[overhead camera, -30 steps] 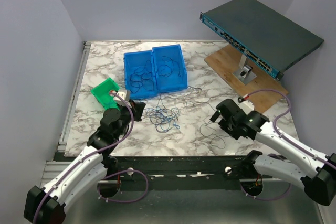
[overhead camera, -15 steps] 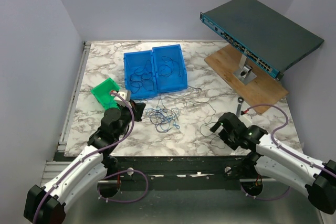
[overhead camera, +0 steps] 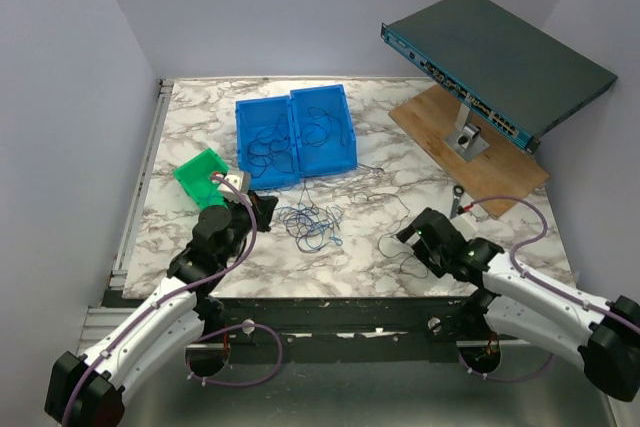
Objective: Untangle the cables
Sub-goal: Pick up the cable at the center of the board.
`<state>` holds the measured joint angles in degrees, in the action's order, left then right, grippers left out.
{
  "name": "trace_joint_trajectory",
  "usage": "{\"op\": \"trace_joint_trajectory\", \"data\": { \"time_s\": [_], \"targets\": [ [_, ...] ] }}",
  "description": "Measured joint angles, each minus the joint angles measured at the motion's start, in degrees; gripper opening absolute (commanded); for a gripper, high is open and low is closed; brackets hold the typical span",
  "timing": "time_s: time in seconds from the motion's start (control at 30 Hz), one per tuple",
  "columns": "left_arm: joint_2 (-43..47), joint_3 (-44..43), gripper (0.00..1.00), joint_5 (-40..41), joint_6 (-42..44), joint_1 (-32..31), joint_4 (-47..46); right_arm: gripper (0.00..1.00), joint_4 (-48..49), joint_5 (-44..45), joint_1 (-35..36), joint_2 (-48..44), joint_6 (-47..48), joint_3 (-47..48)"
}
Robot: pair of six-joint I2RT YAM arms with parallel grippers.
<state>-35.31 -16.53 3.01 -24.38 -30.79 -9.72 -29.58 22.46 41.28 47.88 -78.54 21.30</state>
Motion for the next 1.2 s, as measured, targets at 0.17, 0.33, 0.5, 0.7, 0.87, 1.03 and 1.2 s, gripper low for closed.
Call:
{"op": "trace_joint_trajectory", "data": {
  "time_s": [0.17,0.33,0.5,0.7,0.87,1.03,1.2],
  "targets": [
    [0.00,0.00,0.00,0.00,0.15,0.00,0.00,1.00,0.85,0.68,0.00,7.98,-0.96,3.37],
    [0.09,0.02,0.00,0.02,0.17,-0.04,0.00,1.00,3.50,0.87,0.00,12.39,-1.42,5.16],
    [0.09,0.07,0.00,0.04,0.20,-0.09,0.02,1.00,4.46,1.99,0.00,16.90,-1.44,7.65],
    [0.09,0.07,0.00,0.11,0.39,-0.09,0.02,1.00,2.19,3.58,-0.02,26.14,-1.07,14.36],
    [0.17,0.07,0.00,0.33,0.55,-0.11,0.02,1.00,0.11,4.24,-0.02,31.34,-0.02,18.64],
    [0.50,0.07,0.00,0.63,0.57,-0.11,0.02,1.00,-1.20,5.16,-0.04,36.13,3.02,22.58],
    [0.50,0.07,0.00,0.85,0.59,-0.11,0.04,0.99,-3.56,6.47,-0.02,43.36,8.04,28.76]
  ]
}}
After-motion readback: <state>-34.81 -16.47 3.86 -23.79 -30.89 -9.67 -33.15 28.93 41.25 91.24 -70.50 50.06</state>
